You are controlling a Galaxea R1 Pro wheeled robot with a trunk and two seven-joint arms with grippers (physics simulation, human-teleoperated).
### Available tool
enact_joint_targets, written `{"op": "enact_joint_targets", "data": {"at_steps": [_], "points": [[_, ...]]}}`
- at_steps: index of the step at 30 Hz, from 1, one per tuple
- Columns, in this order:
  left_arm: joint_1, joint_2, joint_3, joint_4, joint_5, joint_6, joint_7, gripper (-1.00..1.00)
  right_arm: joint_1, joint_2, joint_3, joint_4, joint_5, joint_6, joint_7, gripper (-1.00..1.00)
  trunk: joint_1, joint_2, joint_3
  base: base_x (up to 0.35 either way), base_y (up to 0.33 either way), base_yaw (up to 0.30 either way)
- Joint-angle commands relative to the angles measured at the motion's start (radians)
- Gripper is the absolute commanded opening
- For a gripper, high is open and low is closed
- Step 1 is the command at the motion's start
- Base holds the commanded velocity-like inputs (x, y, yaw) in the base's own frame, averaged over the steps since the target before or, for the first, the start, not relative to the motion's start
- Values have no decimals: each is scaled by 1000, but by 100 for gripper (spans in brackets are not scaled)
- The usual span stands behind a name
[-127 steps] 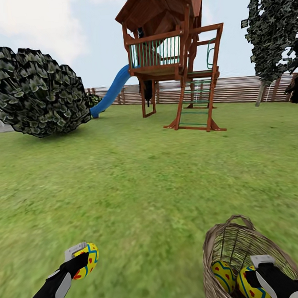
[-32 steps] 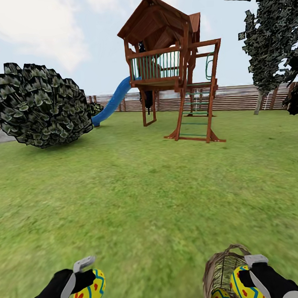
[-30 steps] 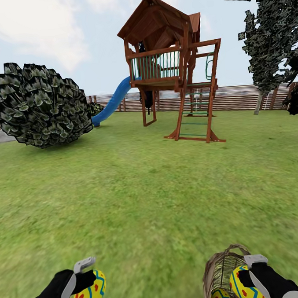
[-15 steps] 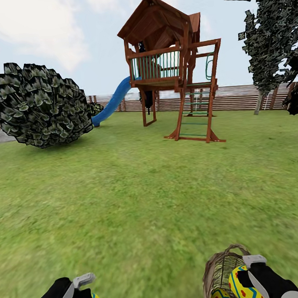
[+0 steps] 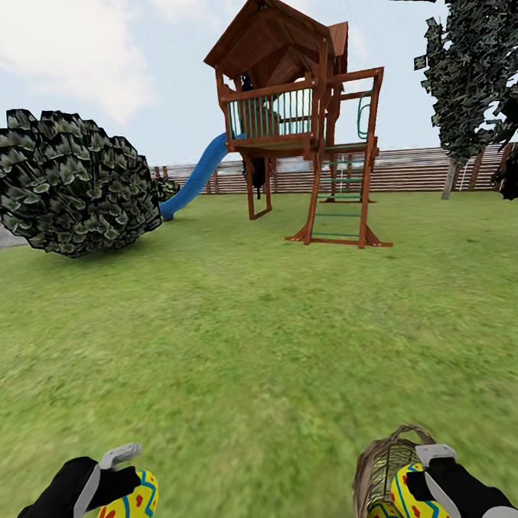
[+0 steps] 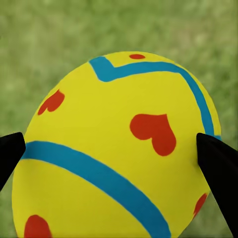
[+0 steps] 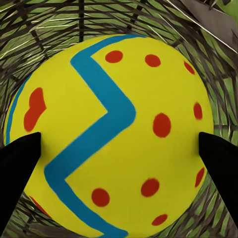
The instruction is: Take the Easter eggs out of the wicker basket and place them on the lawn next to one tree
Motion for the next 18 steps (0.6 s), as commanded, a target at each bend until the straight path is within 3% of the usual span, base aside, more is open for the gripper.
{"op": "enact_joint_targets", "data": {"at_steps": [1, 8, 15, 18], "points": [[0, 0, 5, -5, 2, 14, -3, -100, 0, -1, 8, -2, -8, 6, -6, -100, 0, -1, -1, 0, 0, 0], [0, -20, 11, -5, 10, 8, -1, -100, 0, -1, 8, -2, -7, 6, -6, -100, 0, -1, -1, -21, 0, 0], [0, -24, 11, -4, 9, 8, 0, -100, 0, 6, 9, -2, -7, 6, -6, -100, 0, -1, -1, -323, 26, 0], [0, -24, 11, -4, 9, 8, 0, -100, 0, 7, 9, -2, -7, 6, -6, -100, 0, -1, -1, -117, 39, 0]]}}
